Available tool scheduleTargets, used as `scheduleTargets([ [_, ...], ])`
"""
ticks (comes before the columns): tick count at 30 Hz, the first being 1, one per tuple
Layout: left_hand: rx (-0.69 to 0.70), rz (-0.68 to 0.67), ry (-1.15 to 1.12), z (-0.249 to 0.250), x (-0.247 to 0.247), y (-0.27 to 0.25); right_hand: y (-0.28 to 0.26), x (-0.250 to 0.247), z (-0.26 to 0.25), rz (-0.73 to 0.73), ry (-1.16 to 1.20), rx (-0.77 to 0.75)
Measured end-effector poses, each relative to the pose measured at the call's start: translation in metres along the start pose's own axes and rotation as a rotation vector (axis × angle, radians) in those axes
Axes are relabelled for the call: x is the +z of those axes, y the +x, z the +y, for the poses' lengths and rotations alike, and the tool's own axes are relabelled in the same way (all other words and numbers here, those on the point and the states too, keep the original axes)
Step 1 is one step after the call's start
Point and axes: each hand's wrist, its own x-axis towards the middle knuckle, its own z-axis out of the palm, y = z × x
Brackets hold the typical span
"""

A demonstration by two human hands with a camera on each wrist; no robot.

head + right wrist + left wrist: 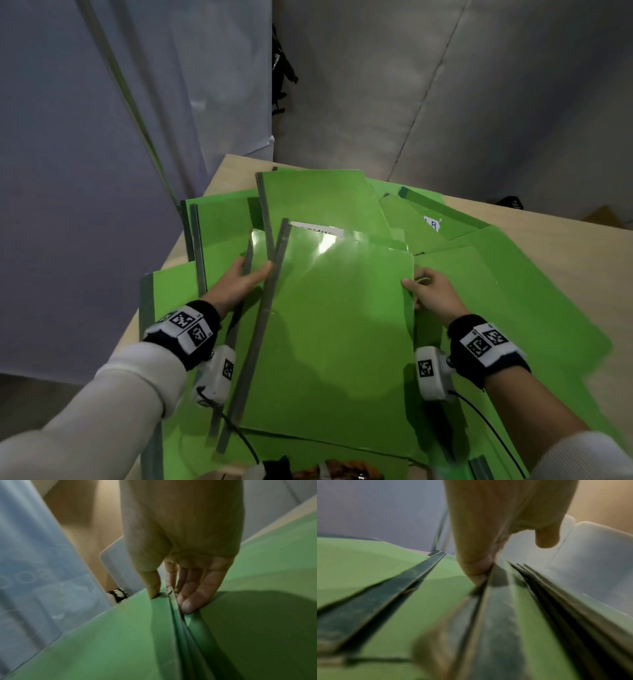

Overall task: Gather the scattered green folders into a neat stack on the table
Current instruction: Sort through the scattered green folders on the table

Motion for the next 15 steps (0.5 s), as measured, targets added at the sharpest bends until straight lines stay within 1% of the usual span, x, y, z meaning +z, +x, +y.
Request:
scheduleTargets([
  [3,0.066,0.038,-0.037,0.002,0.011,-0.001,-0.011,0.002,-0.002,-0.024,0.051,-0.048],
  [5,0.067,0.086,-0.067,0.001,0.015,-0.001,-0.019,0.002,-0.007,-0.037,0.079,-0.062],
  [7,0.078,0.111,-0.095,0.001,0.015,-0.003,-0.027,0.004,-0.009,-0.074,0.039,-0.065],
  [9,0.080,0.092,-0.104,0.001,0.011,-0.004,-0.029,0.001,-0.006,-0.088,0.038,-0.071],
  [10,0.070,0.067,-0.104,0.002,0.009,-0.004,-0.029,-0.003,-0.005,-0.081,0.073,-0.069],
  [11,0.067,0.045,-0.103,0.002,0.006,-0.004,-0.026,-0.008,-0.003,-0.048,0.120,-0.070],
  [13,0.073,0.020,-0.097,0.002,0.003,-0.004,-0.013,-0.026,0.003,0.109,0.129,-0.071],
  [15,0.067,0.006,-0.107,0.002,0.002,-0.003,0.004,-0.050,0.015,0.254,-0.035,-0.027],
])
